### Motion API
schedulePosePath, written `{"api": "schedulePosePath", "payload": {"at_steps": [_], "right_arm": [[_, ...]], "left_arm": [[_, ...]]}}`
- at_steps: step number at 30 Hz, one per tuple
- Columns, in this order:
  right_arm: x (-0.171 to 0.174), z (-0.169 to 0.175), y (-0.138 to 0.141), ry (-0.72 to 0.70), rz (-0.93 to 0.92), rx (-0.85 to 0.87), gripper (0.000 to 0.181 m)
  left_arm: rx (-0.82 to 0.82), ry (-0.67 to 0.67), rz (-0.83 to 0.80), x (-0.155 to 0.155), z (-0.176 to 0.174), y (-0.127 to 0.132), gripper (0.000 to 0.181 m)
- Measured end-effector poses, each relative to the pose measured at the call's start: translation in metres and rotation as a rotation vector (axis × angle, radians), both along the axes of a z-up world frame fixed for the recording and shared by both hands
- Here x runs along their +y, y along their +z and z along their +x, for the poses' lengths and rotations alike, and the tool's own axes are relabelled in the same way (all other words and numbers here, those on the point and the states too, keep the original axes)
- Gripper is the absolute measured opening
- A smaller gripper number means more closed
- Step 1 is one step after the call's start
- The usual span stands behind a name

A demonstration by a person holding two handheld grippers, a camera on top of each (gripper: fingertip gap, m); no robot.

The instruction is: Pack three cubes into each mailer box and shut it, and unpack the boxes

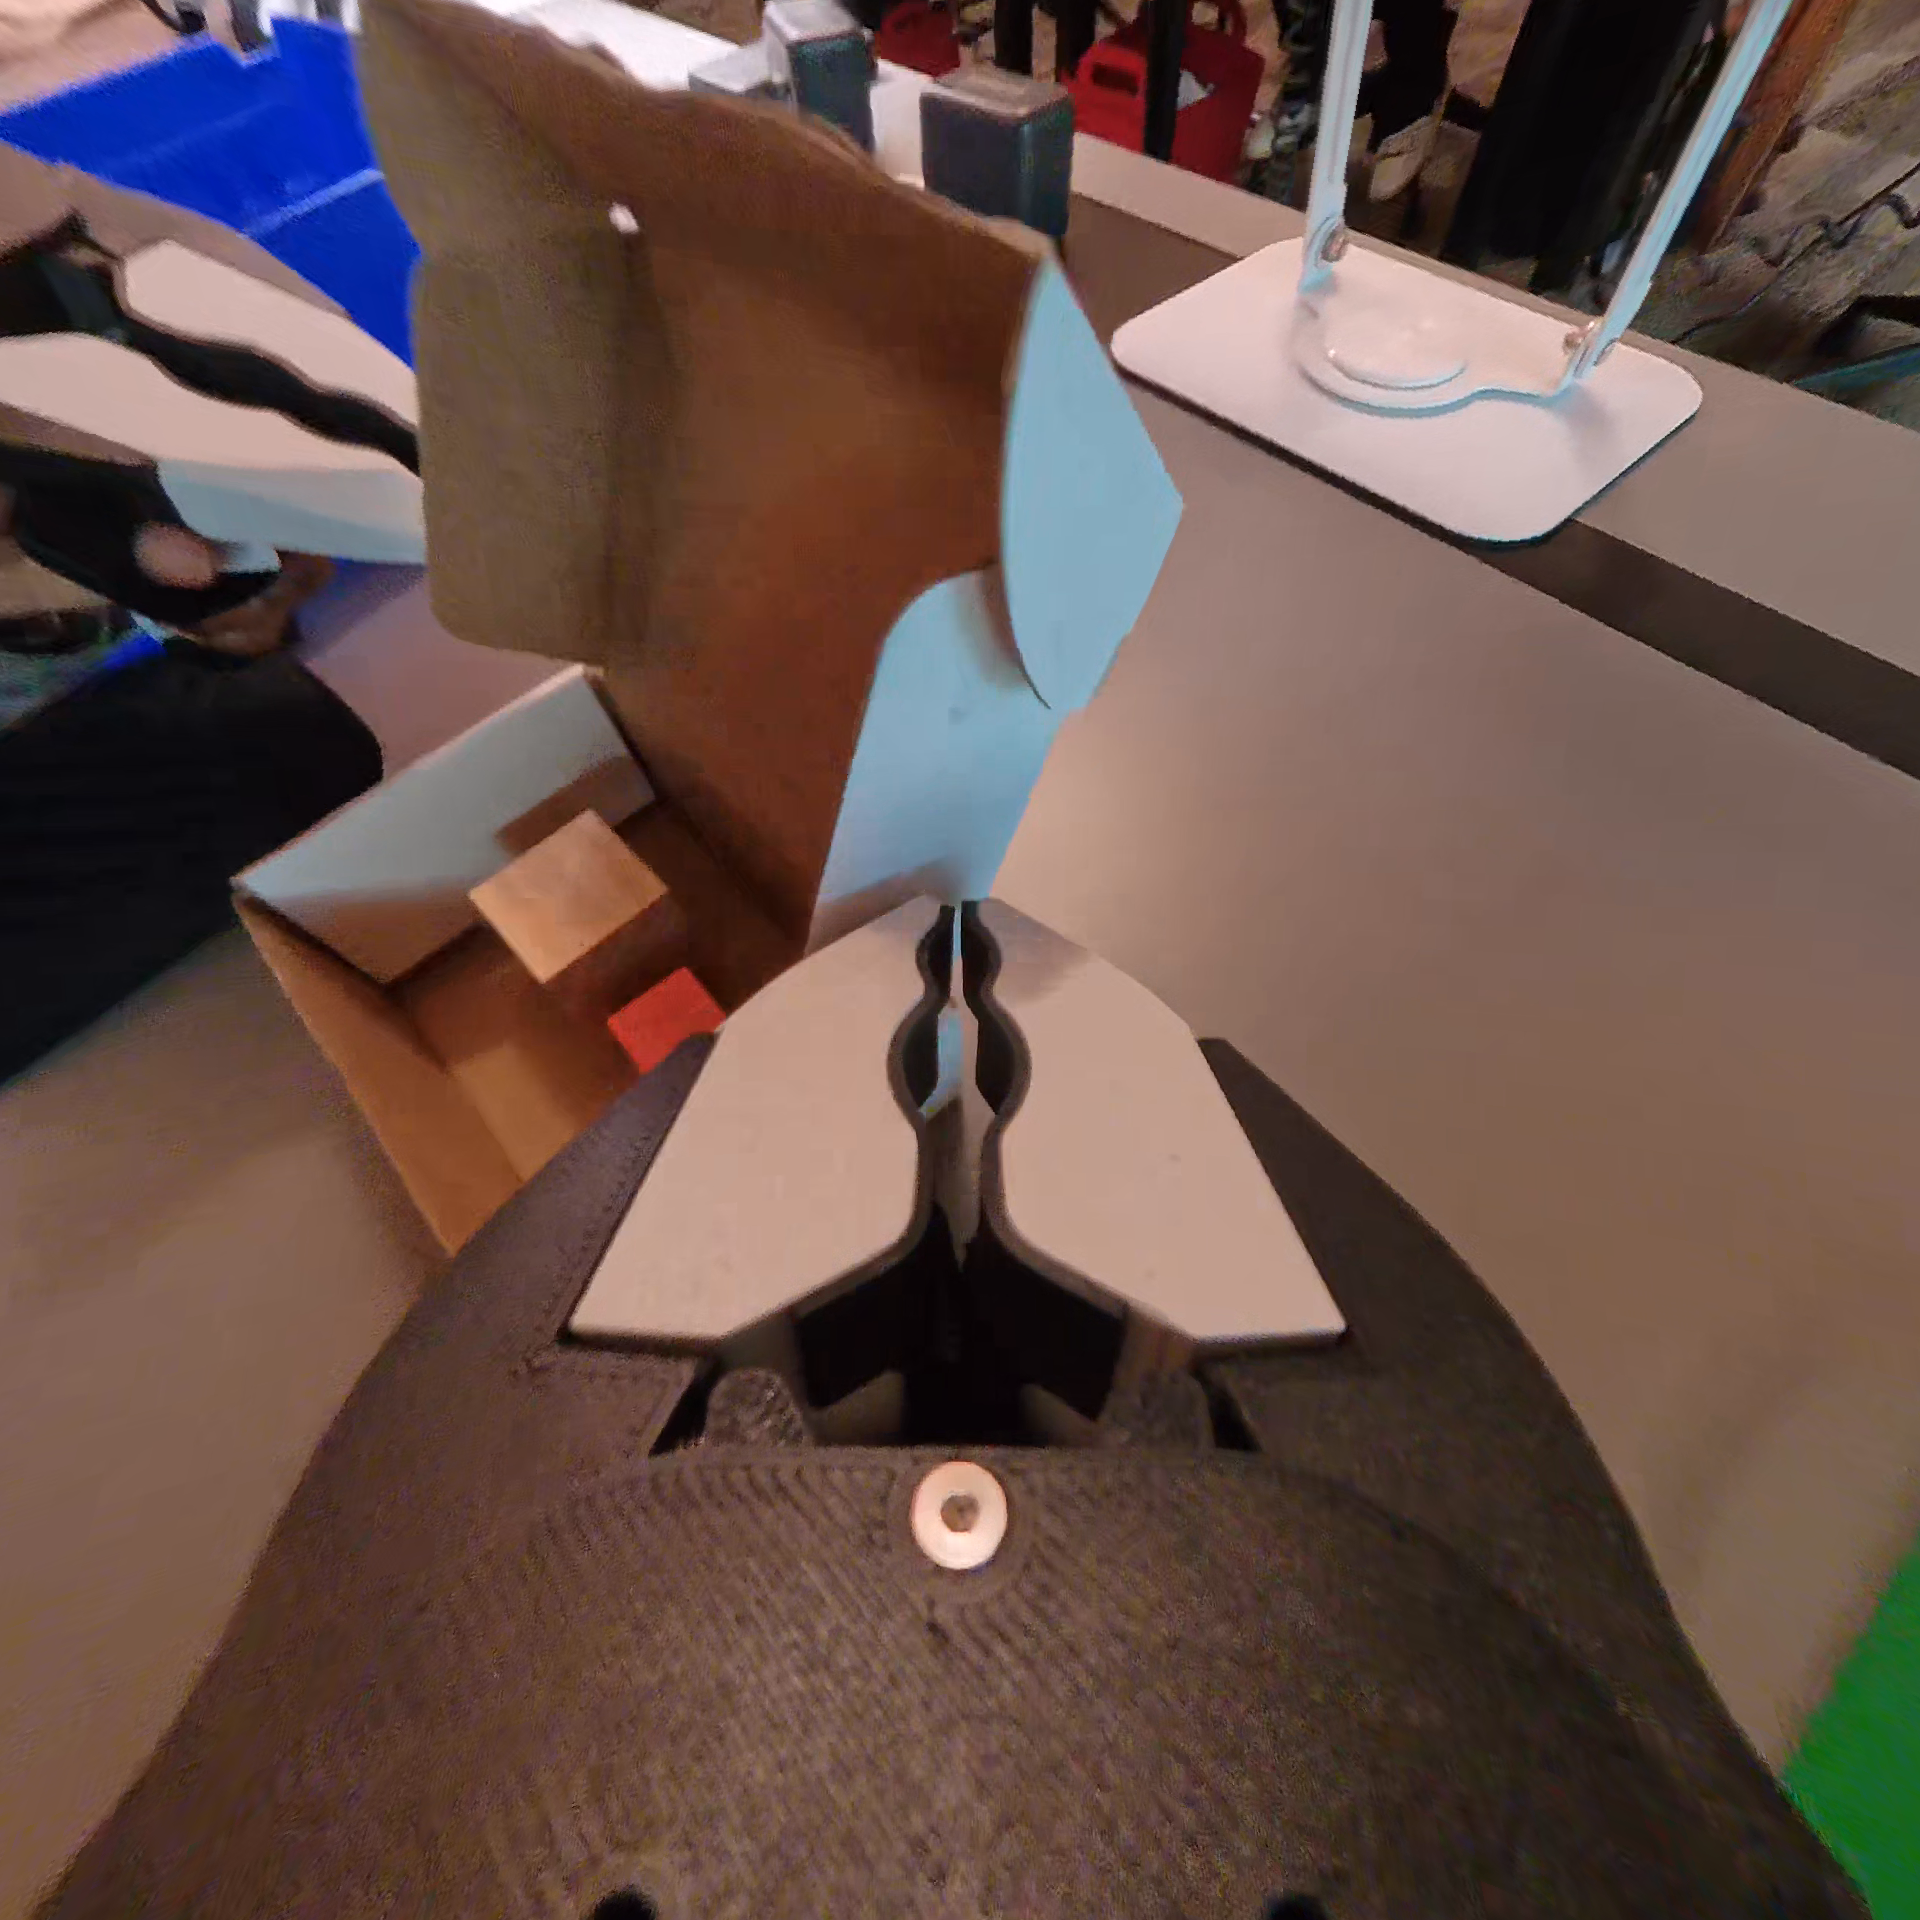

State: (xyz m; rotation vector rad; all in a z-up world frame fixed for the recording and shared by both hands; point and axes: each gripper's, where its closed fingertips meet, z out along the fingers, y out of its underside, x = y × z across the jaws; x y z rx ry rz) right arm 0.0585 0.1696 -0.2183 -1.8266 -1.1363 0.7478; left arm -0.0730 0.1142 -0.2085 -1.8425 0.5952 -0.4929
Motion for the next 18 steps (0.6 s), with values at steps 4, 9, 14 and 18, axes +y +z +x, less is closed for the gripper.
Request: {"api": "schedulePosePath", "payload": {"at_steps": [4, 9, 14, 18], "right_arm": [[-0.018, 0.006, -0.009, -0.008, 0.051, -0.048, 0.001], [-0.031, 0.010, -0.025, 0.001, 0.073, -0.114, 0.001], [-0.043, 0.022, -0.029, 0.066, 0.132, -0.164, 0.017], [-0.057, 0.041, -0.011, 0.174, 0.472, -0.188, 0.044]], "left_arm": [[0.084, -0.022, 0.020, -0.014, 0.008, -0.010, 0.008], [0.223, -0.038, 0.005, -0.028, 0.011, -0.032, 0.013], [0.350, -0.052, 0.066, -0.045, 0.002, -0.036, 0.029], [0.504, -0.095, 0.378, -0.061, 0.001, -0.011, 0.057]]}}
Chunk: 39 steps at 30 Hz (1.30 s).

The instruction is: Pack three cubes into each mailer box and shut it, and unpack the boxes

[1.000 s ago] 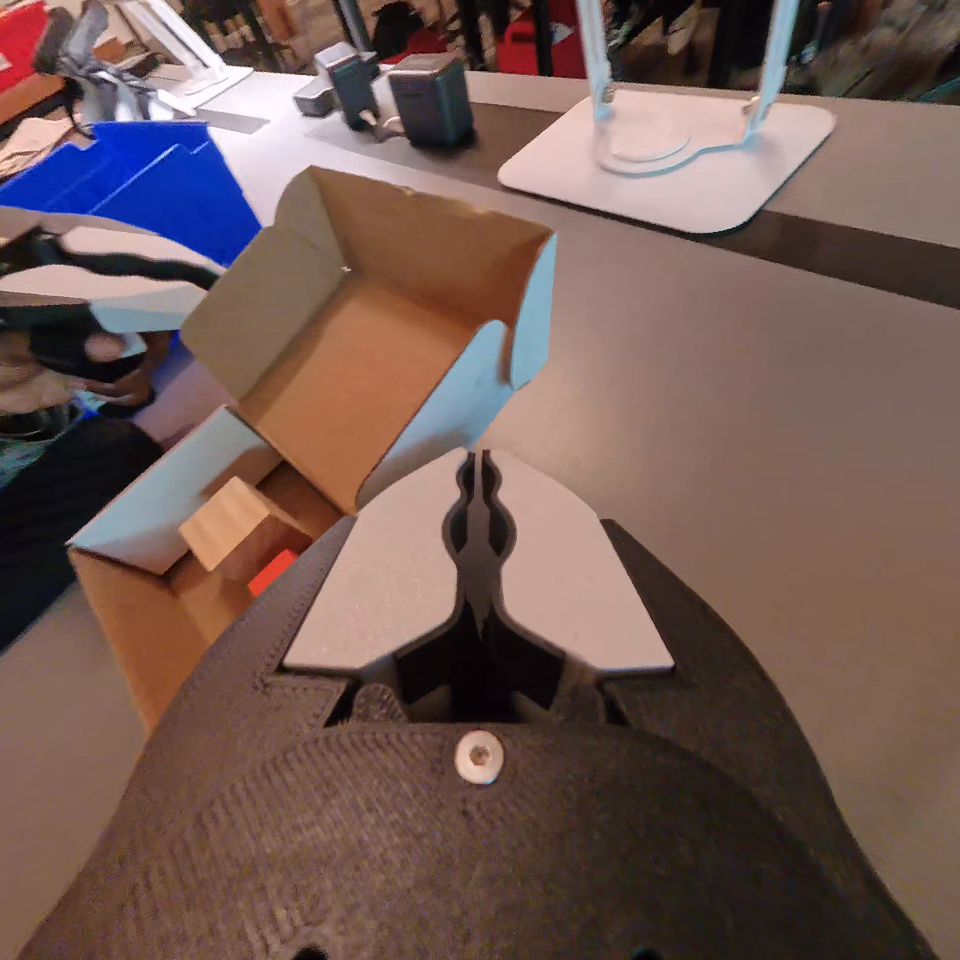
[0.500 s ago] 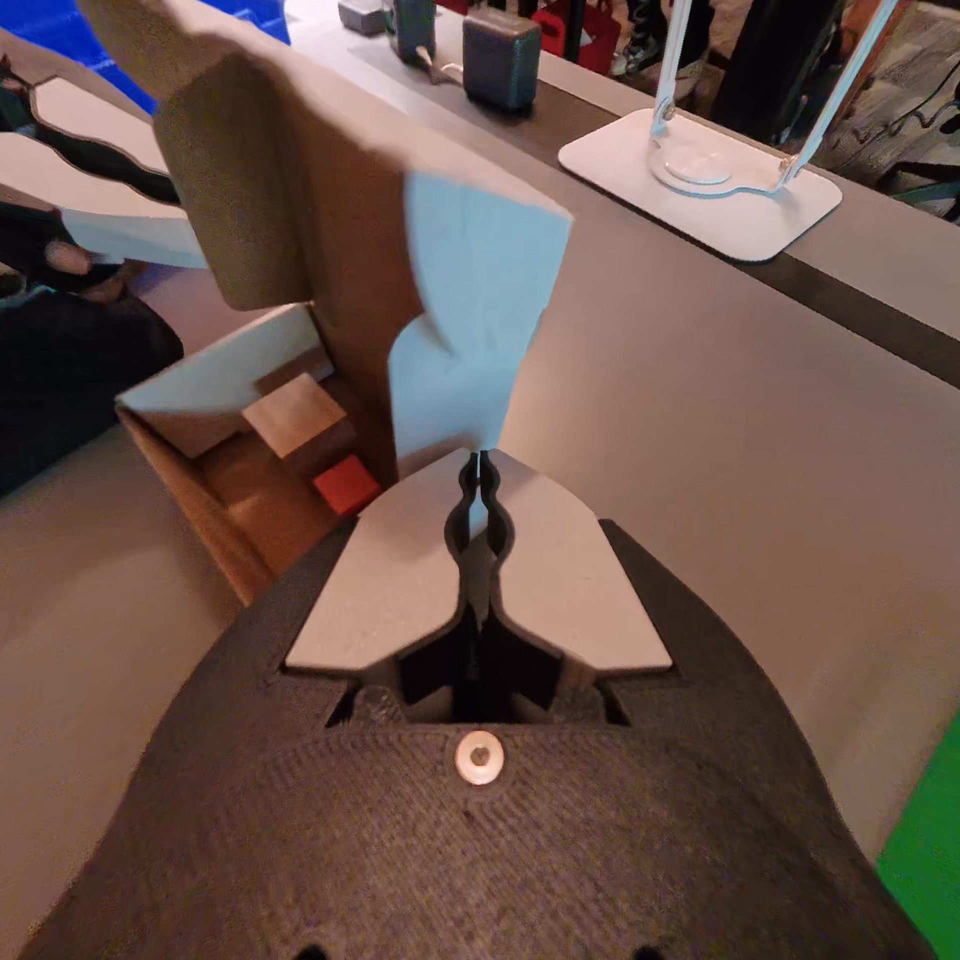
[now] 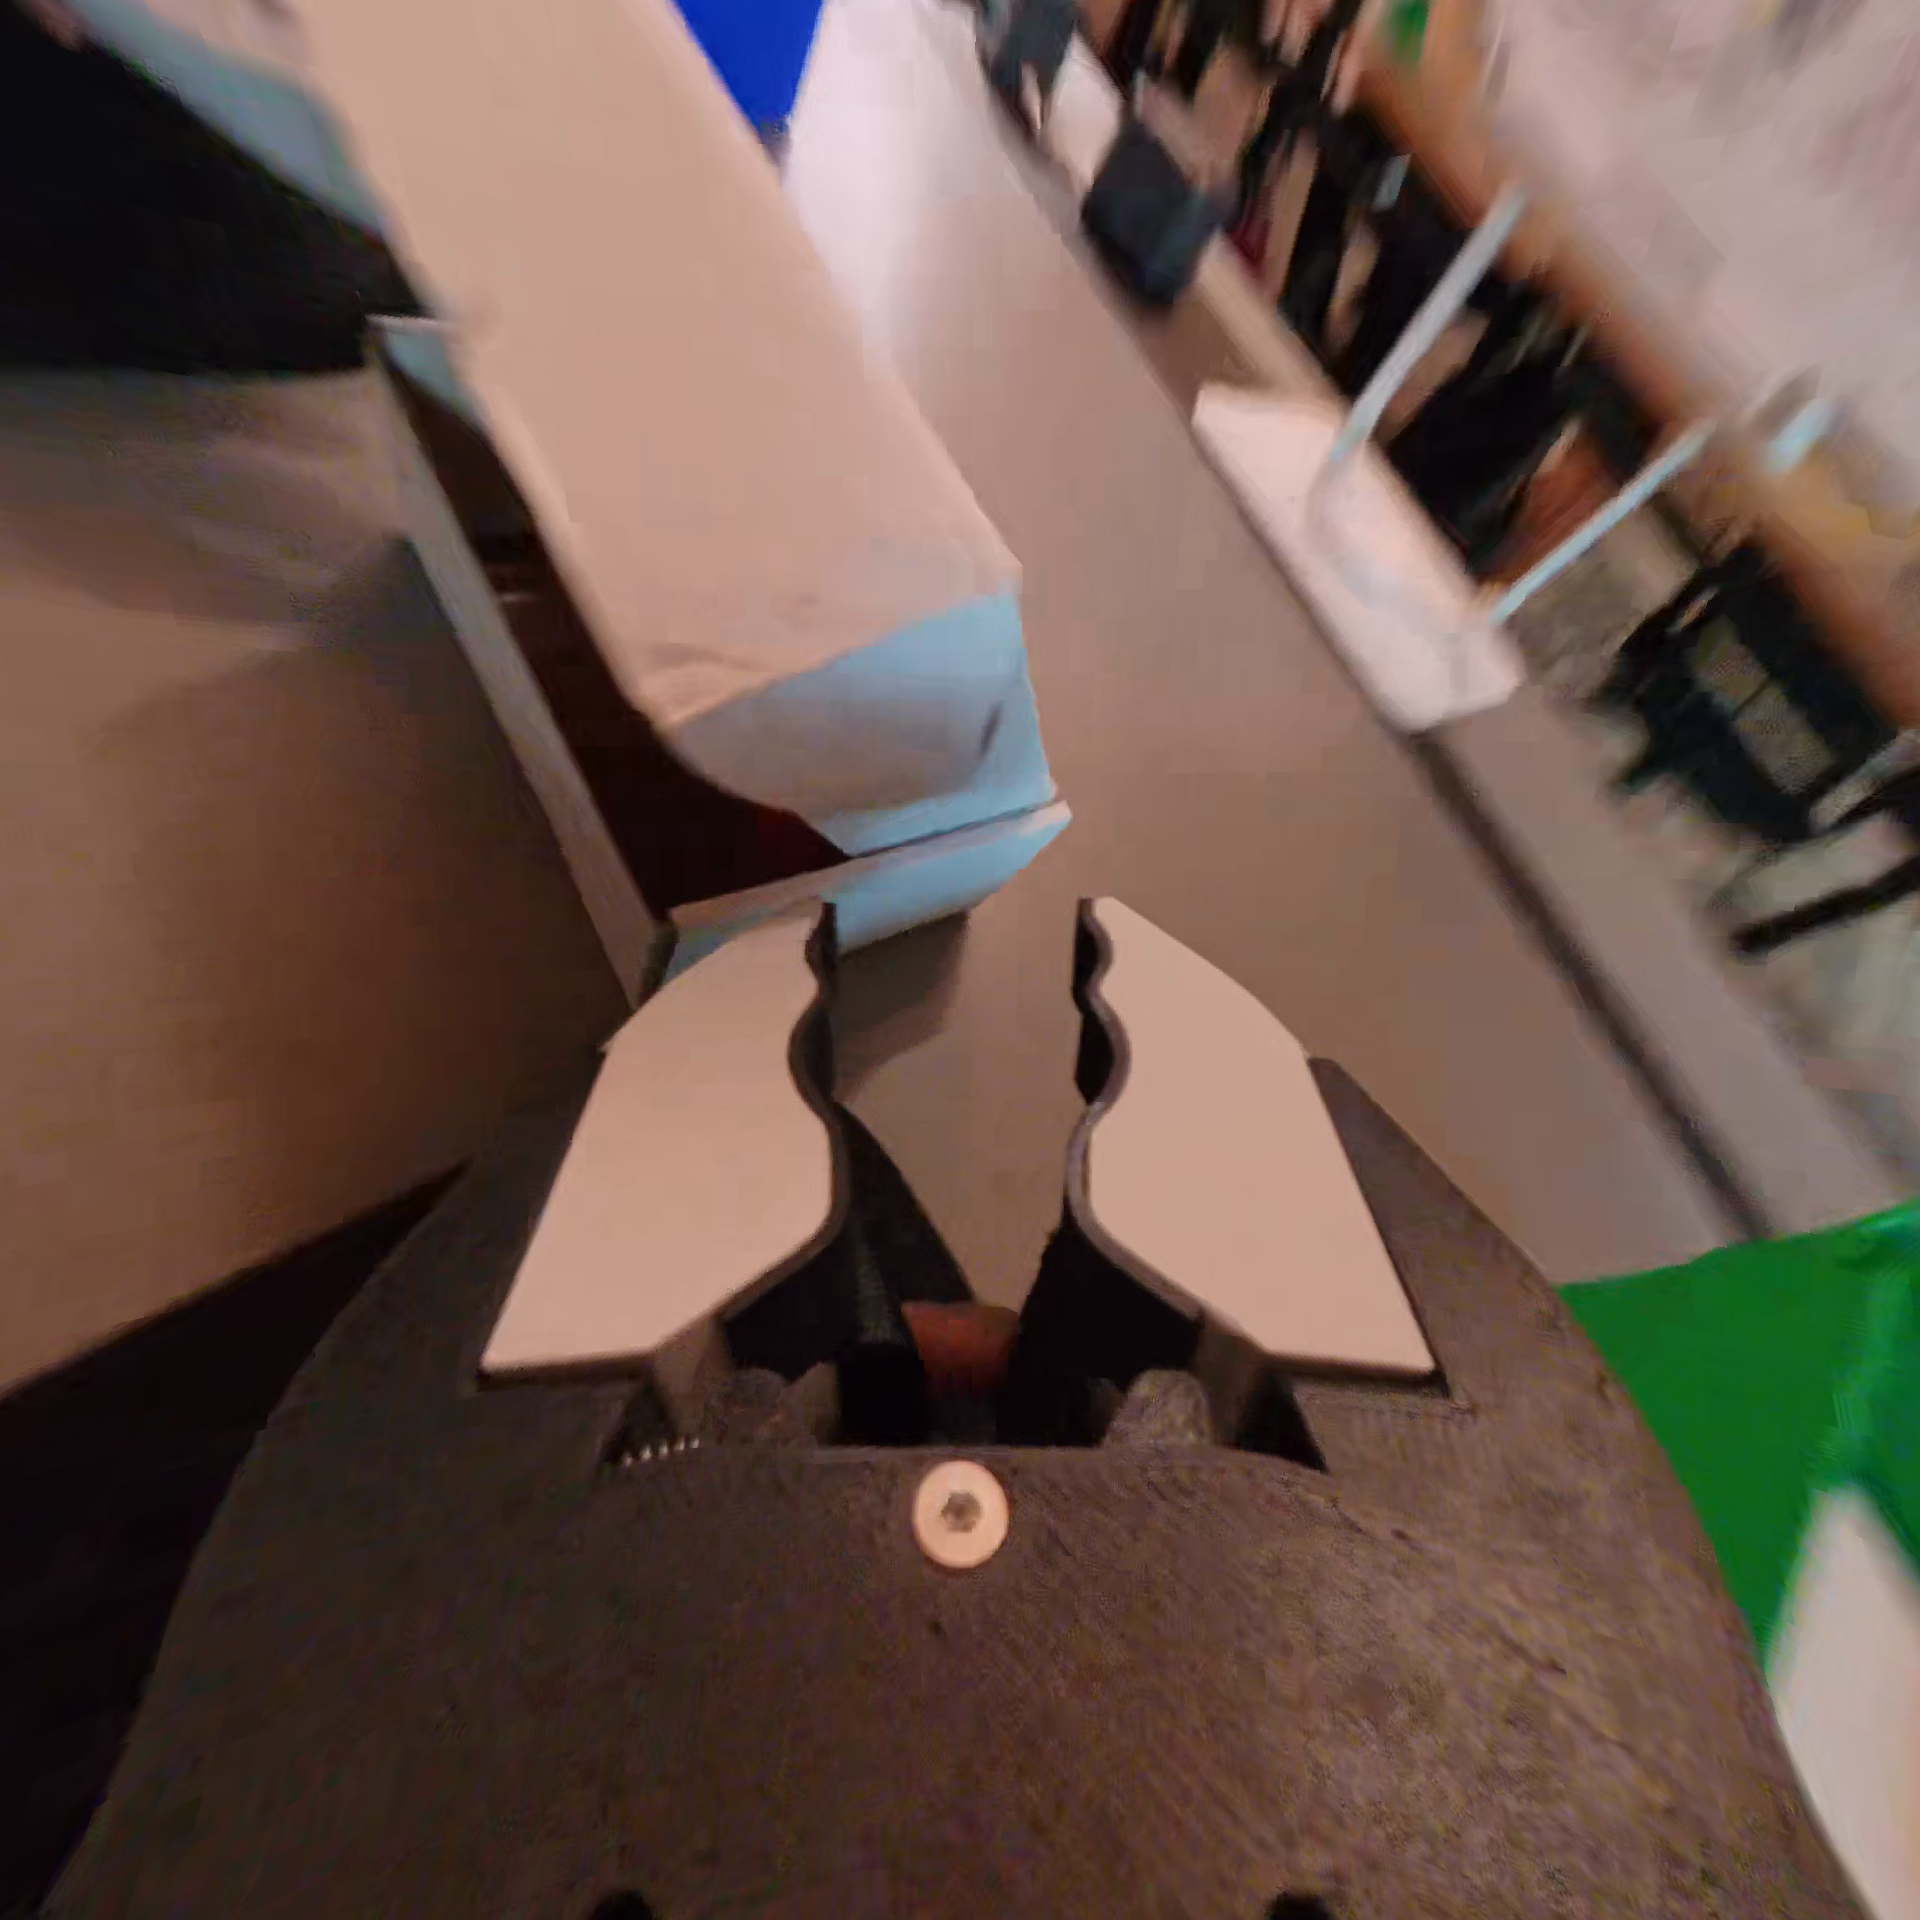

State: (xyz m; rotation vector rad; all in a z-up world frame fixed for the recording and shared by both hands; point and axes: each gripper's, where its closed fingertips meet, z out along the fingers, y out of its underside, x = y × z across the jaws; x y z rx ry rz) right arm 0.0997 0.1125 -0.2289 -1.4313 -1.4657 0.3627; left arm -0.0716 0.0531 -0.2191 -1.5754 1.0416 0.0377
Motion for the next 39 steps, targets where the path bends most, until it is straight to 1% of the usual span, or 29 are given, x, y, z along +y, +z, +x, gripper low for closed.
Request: {"api": "schedulePosePath", "payload": {"at_steps": [2, 3, 4, 6, 8, 11, 12, 16, 19, 20, 21, 22, 24, 26, 28, 29, 30, 34, 37, 39], "right_arm": [[-0.014, 0.001, 0.023, 0.091, 0.262, 0.079, 0.043], [-0.021, 0.000, 0.033, 0.119, 0.375, 0.117, 0.041], [-0.026, -0.002, 0.038, 0.142, 0.446, 0.125, 0.039], [-0.029, -0.006, 0.036, 0.156, 0.490, 0.095, 0.040], [-0.029, -0.012, 0.034, 0.175, 0.512, 0.078, 0.043], [-0.036, -0.018, 0.033, 0.227, 0.518, 0.079, 0.043], [-0.039, -0.018, 0.034, 0.241, 0.517, 0.082, 0.043], [-0.055, -0.019, 0.035, 0.288, 0.511, 0.111, 0.051], [-0.056, -0.023, 0.035, 0.258, 0.633, 0.089, 0.046], [-0.057, -0.025, 0.037, 0.252, 0.668, 0.091, 0.041], [-0.057, -0.027, 0.041, 0.247, 0.678, 0.110, 0.030], [-0.060, -0.029, 0.042, 0.261, 0.650, 0.126, 0.026], [-0.062, -0.029, 0.043, 0.272, 0.529, 0.147, 0.024], [-0.066, -0.027, 0.040, 0.272, 0.314, 0.171, 0.023], [-0.071, -0.023, 0.029, 0.272, 0.042, 0.157, 0.024], [-0.073, -0.021, 0.024, 0.271, -0.061, 0.151, 0.024], [-0.074, -0.020, 0.021, 0.270, -0.125, 0.147, 0.024], [-0.071, -0.018, 0.007, 0.243, -0.251, 0.109, 0.023], [-0.069, -0.017, -0.006, 0.222, -0.288, 0.057, 0.024], [-0.068, -0.017, -0.006, 0.216, -0.302, 0.066, 0.023]], "left_arm": [[0.037, -0.053, 0.206, -0.007, 0.010, 0.022, 0.059], [0.060, -0.080, 0.277, -0.010, 0.016, 0.028, 0.059], [0.097, -0.098, 0.307, -0.011, 0.021, 0.029, 0.059], [0.181, -0.098, 0.344, -0.009, 0.024, 0.027, 0.057], [0.225, -0.104, 0.338, -0.007, 0.027, 0.022, 0.044], [0.197, -0.120, 0.317, -0.009, 0.030, 0.022, 0.026], [0.183, -0.115, 0.301, -0.010, 0.029, 0.022, 0.024], [0.098, -0.125, 0.260, -0.015, 0.030, 0.030, 0.016], [0.077, -0.131, 0.234, -0.018, 0.031, 0.032, 0.014], [0.074, -0.136, 0.224, -0.019, 0.032, 0.032, 0.013], [0.070, -0.143, 0.210, -0.021, 0.033, 0.033, 0.013], [0.061, -0.148, 0.195, -0.023, 0.033, 0.034, 0.011], [0.039, -0.170, 0.150, -0.030, 0.036, 0.036, 0.009], [0.003, -0.212, 0.055, -0.039, 0.042, 0.034, 0.007], [-0.013, -0.251, -0.036, -0.047, 0.047, 0.027, 0.005], [-0.014, -0.258, -0.077, -0.050, 0.049, 0.022, 0.005], [-0.025, -0.262, -0.108, -0.051, 0.051, 0.018, 0.005], [-0.088, -0.262, -0.210, -0.052, 0.054, 0.005, 0.004], [-0.113, -0.270, -0.276, -0.053, 0.057, -0.006, 0.005], [-0.140, -0.273, -0.301, -0.054, 0.058, -0.007, 0.006]]}}
